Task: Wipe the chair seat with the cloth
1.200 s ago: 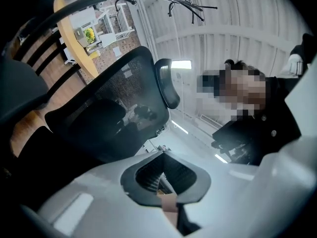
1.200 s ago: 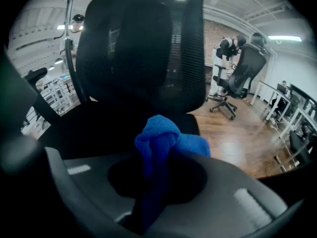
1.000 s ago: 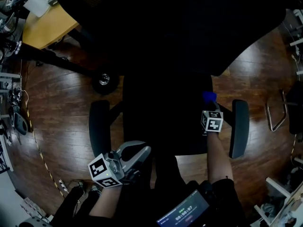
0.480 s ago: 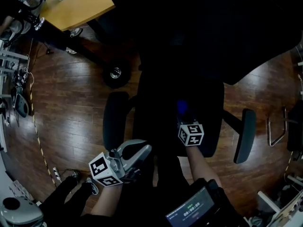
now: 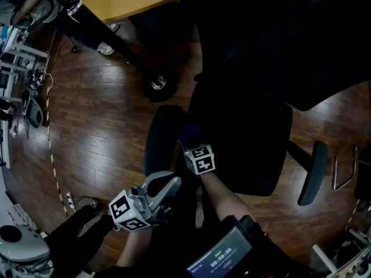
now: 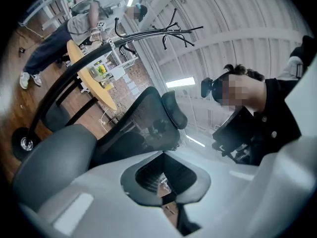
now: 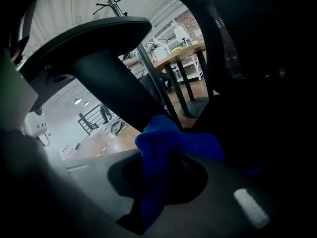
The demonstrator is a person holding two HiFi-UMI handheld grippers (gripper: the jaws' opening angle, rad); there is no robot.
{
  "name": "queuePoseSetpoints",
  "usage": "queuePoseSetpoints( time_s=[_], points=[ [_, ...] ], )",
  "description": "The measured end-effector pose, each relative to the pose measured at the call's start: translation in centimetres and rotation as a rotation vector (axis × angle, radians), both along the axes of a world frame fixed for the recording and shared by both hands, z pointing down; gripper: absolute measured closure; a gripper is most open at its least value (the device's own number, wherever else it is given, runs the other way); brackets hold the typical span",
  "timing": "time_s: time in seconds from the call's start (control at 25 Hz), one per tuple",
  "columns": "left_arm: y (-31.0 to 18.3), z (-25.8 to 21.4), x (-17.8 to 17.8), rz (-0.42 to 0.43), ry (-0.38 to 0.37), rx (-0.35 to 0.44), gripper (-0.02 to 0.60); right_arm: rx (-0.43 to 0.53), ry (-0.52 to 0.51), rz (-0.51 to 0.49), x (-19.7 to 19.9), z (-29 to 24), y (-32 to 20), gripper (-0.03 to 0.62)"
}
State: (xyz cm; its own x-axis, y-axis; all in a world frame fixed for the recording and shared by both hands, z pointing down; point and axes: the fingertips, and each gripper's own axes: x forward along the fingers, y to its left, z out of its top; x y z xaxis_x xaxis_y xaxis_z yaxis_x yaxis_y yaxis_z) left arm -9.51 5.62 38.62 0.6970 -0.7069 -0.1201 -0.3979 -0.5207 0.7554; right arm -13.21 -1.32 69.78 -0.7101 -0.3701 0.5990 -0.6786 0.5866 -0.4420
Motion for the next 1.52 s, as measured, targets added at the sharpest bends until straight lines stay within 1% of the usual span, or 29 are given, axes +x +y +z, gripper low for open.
queuePoseSetpoints(
  time_s=[0.12, 0.2, 0.28, 0.36, 0.48, 0.6, 0.76, 0.84, 0.92, 1.0, 1.12, 1.2, 1.28, 1.36, 1.4, 1.44, 1.52],
  points=[
    [0.4, 0.2, -0.2, -0.005, -0.007, -0.002, 0.578, 0.016, 0.022, 0.007, 0.3, 0.1, 0.1, 0.536],
    [0.4, 0.1, -0.1, 0.002, -0.006, 0.000, 0.578, 0.029, 0.038, 0.024, 1.3, 0.3, 0.3, 0.536],
    [0.2, -0.4, 0.2, 0.021, -0.011, 0.007, 0.578, 0.027, 0.048, 0.073, 3.2, 0.5, 0.0, 0.536],
    [-0.1, -0.6, 0.6, 0.044, -0.018, 0.011, 0.578, 0.018, 0.074, 0.137, 6.4, 1.1, -0.5, 0.536],
    [-0.7, -0.7, 2.1, 0.087, -0.015, 0.013, 0.578, 0.010, 0.156, 0.242, 13.9, 2.7, -1.1, 0.536],
    [-1.2, -1.3, 4.6, 0.155, -0.008, 0.022, 0.578, 0.002, 0.239, 0.360, 23.2, 2.7, -1.0, 0.536],
    [-1.8, -2.0, 7.9, 0.241, 0.000, 0.043, 0.578, 0.019, 0.328, 0.527, 35.5, 1.7, -0.6, 0.536],
    [-2.2, -2.2, 9.4, 0.279, 0.002, 0.046, 0.578, 0.017, 0.352, 0.607, 40.2, 0.9, -0.2, 0.536],
    [-2.5, -2.4, 10.8, 0.311, 0.006, 0.046, 0.578, 0.020, 0.360, 0.668, 43.2, 0.1, 0.3, 0.536],
    [-2.4, -3.1, 11.8, 0.337, 0.012, 0.046, 0.578, 0.026, 0.357, 0.698, 44.4, -0.8, 0.7, 0.536],
    [-2.0, -4.5, 12.4, 0.360, 0.017, 0.053, 0.578, 0.036, 0.357, 0.704, 44.6, -2.4, 1.0, 0.536],
    [-1.8, -4.9, 12.3, 0.357, 0.016, 0.055, 0.578, 0.038, 0.340, 0.700, 44.6, -3.1, 1.0, 0.536],
    [-2.1, -4.4, 11.9, 0.345, 0.015, 0.054, 0.578, 0.047, 0.303, 0.712, 44.1, -3.4, 0.8, 0.536],
    [-2.7, -4.0, 11.4, 0.327, 0.013, 0.054, 0.578, 0.077, 0.231, 0.730, 42.3, -4.7, 0.5, 0.536],
    [-2.8, -4.0, 10.9, 0.314, 0.013, 0.056, 0.578, 0.089, 0.188, 0.722, 40.6, -5.5, 0.5, 0.536],
    [-2.8, -4.1, 10.3, 0.298, 0.011, 0.058, 0.578, 0.091, 0.145, 0.702, 38.5, -6.1, 0.8, 0.536],
    [-2.7, -4.1, 8.6, 0.254, 0.007, 0.061, 0.578, 0.062, 0.065, 0.642, 33.2, -6.3, 1.5, 0.536]
  ],
)
